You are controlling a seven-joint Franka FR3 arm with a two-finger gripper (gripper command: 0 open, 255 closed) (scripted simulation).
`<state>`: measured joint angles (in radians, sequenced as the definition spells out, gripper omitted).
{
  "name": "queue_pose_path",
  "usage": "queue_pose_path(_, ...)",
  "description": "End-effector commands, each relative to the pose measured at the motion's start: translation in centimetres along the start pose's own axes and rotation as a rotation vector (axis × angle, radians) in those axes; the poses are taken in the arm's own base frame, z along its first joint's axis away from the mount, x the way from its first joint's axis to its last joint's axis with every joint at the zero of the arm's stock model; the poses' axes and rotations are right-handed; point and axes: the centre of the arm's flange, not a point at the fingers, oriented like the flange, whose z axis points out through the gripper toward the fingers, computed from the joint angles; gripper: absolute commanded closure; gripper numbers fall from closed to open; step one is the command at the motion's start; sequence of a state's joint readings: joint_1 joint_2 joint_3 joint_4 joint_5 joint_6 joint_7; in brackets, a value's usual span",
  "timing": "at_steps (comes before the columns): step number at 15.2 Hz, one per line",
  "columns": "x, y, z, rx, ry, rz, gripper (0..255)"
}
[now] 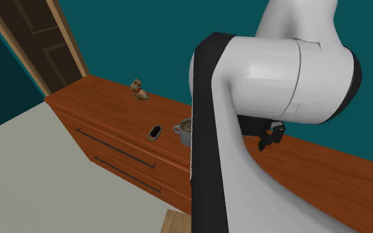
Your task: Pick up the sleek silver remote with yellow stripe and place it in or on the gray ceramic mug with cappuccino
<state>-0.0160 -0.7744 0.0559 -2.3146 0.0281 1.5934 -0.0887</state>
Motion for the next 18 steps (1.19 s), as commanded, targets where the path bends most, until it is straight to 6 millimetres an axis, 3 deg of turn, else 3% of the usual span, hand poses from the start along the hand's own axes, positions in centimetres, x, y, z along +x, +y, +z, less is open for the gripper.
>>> queue_pose_path(1,0.0,0.0,0.0,0.0,0.0,0.0,0)
queue_pose_path(18,11.1,-16.4,10.9,0.0,-0.021,0.041,0)
